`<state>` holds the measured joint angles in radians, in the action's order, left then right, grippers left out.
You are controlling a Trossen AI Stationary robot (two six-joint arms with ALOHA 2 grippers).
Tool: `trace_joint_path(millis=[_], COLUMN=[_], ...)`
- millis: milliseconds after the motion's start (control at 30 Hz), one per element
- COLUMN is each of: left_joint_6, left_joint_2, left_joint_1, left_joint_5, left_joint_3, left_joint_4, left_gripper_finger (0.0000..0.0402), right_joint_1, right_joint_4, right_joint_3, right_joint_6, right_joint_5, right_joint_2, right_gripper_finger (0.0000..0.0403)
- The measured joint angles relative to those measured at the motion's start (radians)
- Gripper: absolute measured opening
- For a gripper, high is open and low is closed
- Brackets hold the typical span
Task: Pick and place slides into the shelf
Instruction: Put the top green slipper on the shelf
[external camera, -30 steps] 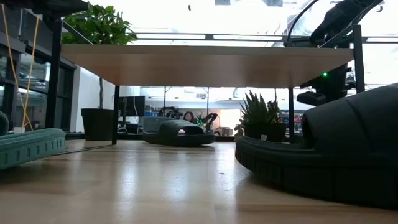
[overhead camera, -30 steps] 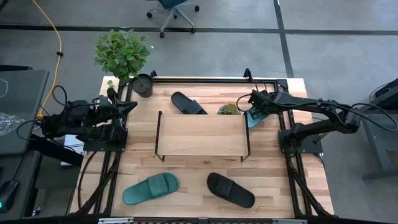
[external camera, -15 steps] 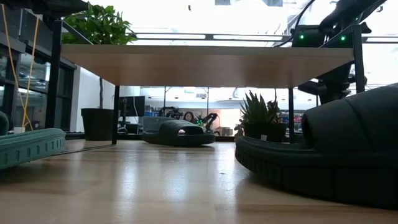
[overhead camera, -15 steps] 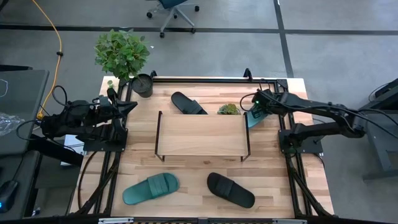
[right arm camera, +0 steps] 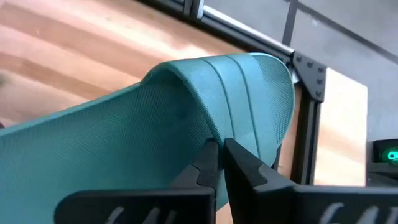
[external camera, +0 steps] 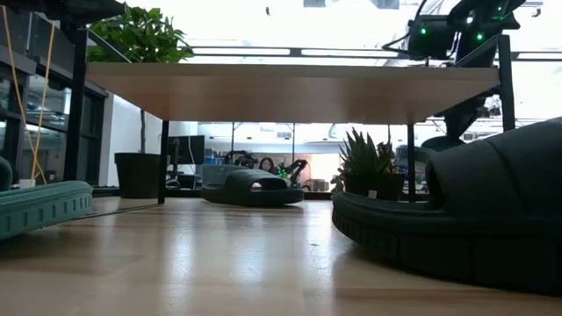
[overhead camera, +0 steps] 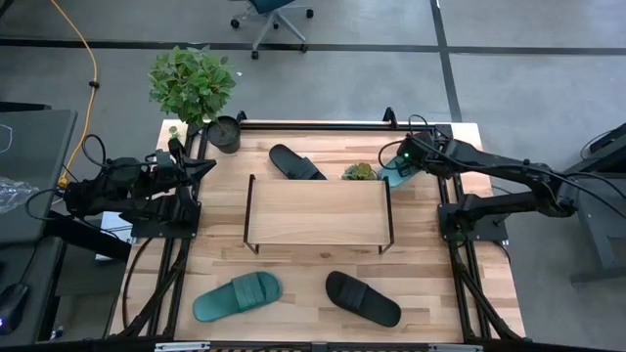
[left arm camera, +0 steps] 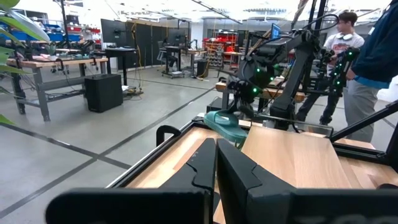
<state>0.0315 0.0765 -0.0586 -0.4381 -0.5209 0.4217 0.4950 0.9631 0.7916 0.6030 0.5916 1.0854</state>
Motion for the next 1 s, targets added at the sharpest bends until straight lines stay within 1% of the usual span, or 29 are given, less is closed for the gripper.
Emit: trace_joint_path(millis=[433,667,833,1000], left_joint_6=[0.0,-0.006,-0.008,-0.008], left_joint_2=[0.0,0.0,0.0,0.0], left_joint_1=[0.0,0.0,0.0,0.0], left_joint_5=[0.0,0.0,0.0,0.0], left_joint_3=[0.0,0.0,0.0,0.0], left_joint_4=[0.0,0.0,0.005,0.021], left_gripper_finger=[0.0003,0.0003,0.0003,0.0003], right_joint_1=[0.0,0.0,0.0,0.0], right_joint_4=[0.026,0.007,-0.019,-0.072], right_joint_3=[0.08,0.108,0.138,0.178], right_joint_6=[0.052,0.052,0.035,-0.043], right_joint_5=[0.091,0.107,0.109,0.111], right_joint_2=[0.0,0.0,0.0,0.0], right_gripper_finger=[0.0,0.0,0.0,0.0])
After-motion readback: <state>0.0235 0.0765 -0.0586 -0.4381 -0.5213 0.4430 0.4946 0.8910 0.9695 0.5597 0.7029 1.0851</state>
